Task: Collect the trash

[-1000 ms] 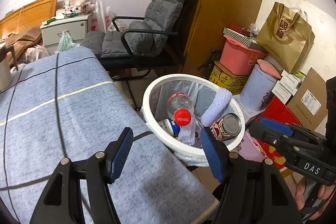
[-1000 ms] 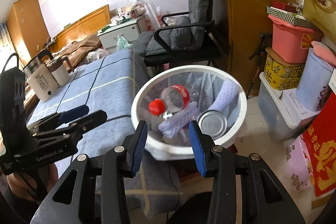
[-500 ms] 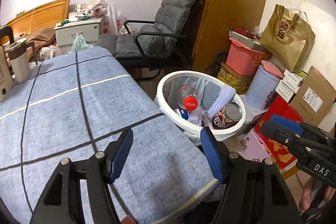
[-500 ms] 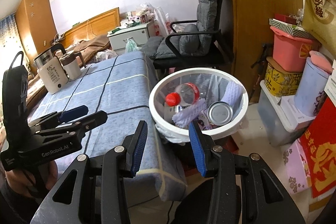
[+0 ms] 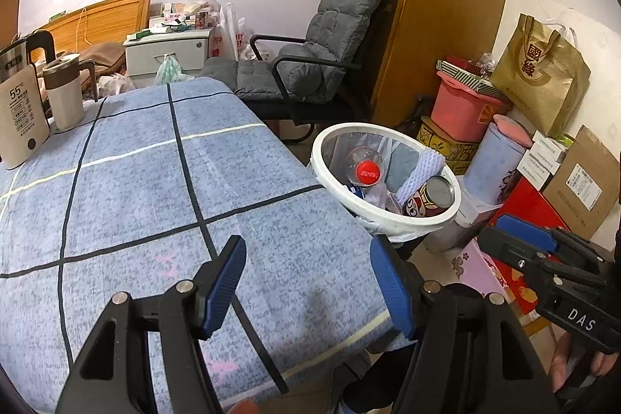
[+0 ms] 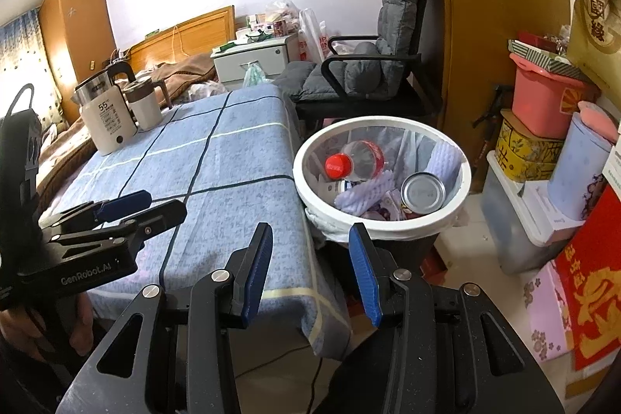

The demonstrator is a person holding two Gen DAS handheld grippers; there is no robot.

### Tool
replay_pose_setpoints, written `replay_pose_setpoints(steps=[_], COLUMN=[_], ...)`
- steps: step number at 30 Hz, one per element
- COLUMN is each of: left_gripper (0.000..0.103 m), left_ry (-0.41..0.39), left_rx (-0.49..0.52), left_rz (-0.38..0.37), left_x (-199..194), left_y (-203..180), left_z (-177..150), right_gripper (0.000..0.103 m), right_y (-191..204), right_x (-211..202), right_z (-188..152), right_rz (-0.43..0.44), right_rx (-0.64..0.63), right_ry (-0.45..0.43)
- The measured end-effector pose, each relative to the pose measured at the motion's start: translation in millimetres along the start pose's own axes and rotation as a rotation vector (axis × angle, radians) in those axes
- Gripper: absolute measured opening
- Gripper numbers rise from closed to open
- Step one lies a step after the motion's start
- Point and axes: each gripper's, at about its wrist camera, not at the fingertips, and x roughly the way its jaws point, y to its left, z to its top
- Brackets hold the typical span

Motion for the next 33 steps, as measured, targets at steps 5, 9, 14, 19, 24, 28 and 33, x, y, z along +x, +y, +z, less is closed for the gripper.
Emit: replay_pose_setpoints(steps=[5, 9, 14, 19, 24, 28, 33], left_gripper=[0.068, 0.068, 0.068, 0.068, 0.068, 0.068, 0.068], left_ry=[-0.006, -0.005, -0.001, -0.001, 0.001, 0.002, 0.003], left_rx=[-0.007, -0.009, -0.015, -0.017, -0.017, -0.017, -0.016], left_rz=[0.002, 0.003, 0.0, 0.0, 0.001, 0.003, 0.002], left_x=[-1.8, -2.0, -1.4, -1.6, -0.8, -0.7, -0.4], left_y=[0.5, 0.1, 1.1, 1.5, 1.8, 2.1, 2.7], left_z=[-0.1, -1.1, -0.6, -0.6, 0.0, 0.0, -0.1], right_gripper=[0.042, 0.042, 0.042, 0.042, 0.042, 0.042, 0.042], right_y=[0.5, 0.8, 2.7, 3.0, 3.6, 3.0, 3.6], right_x=[-0.3, -0.4, 0.2, 0.0, 2.0, 1.8, 2.6], right_z=[-0.6, -0.6, -2.0, -2.1, -3.5, -2.5, -3.3], right_rz=[0.003, 0.003, 0.006, 0.004, 0.004, 0.006, 0.007], right_rx=[-0.003, -0.002, -0.004, -0.003, -0.007, -0.006, -0.005], right_ry=[-0.001, -0.002, 0.001, 0.0, 0.0, 0.001, 0.004])
